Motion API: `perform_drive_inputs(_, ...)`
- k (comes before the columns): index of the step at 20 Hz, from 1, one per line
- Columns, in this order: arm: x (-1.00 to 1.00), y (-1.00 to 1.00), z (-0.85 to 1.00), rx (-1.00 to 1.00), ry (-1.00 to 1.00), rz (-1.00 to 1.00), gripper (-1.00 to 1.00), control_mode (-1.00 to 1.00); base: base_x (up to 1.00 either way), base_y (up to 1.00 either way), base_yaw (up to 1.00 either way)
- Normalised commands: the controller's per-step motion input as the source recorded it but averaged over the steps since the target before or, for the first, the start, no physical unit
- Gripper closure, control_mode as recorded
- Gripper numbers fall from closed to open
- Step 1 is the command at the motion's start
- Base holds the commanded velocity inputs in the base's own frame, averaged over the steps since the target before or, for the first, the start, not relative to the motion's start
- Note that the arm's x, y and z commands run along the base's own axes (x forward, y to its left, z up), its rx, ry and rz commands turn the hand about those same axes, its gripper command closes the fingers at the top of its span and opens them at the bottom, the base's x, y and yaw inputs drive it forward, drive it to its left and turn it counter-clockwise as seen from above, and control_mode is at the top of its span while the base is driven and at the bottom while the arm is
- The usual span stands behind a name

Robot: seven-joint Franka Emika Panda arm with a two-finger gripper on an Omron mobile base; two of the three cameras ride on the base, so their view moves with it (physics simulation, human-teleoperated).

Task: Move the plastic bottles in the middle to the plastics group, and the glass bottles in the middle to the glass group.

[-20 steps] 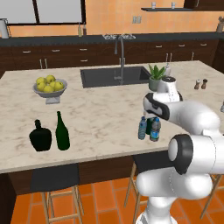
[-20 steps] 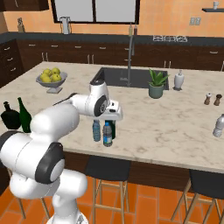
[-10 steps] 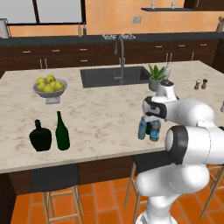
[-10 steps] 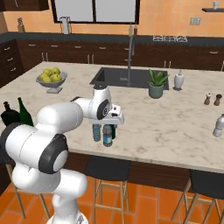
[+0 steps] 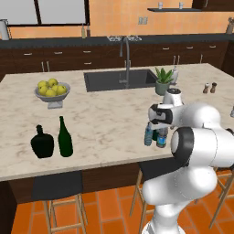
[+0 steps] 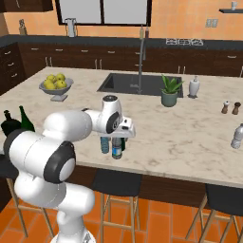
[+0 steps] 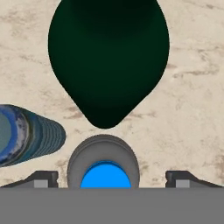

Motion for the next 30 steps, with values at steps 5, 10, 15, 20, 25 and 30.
perform_drive_inputs(5, -0.16, 0.00, -0.26, 0.03, -0.06, 0.12, 1.00, -1.00, 0.00, 0.00, 0.00)
perform_drive_inputs(10, -0.23, -0.03, -0.01, 0.00, -0.04, 0.12, 1.00, -1.00, 0.00, 0.00, 0.00)
perform_drive_inputs(15, -0.54, -0.17, 0.44, -0.18, 0.00, 0.02, 1.00, -1.00, 0.00, 0.00, 0.00)
perform_drive_inputs(20, -0.49, -0.60, 0.22, -0.10, -0.01, -0.14, 1.00, -1.00, 0.00, 0.00, 0.00)
perform_drive_inputs(25, -0.29, -0.77, 0.06, -0.01, 0.00, -0.29, 1.00, -1.00, 0.00, 0.00, 0.00)
perform_drive_inputs(30, 0.01, -0.71, 0.10, -0.04, 0.02, -0.34, 1.00, -1.00, 0.00, 0.00, 0.00)
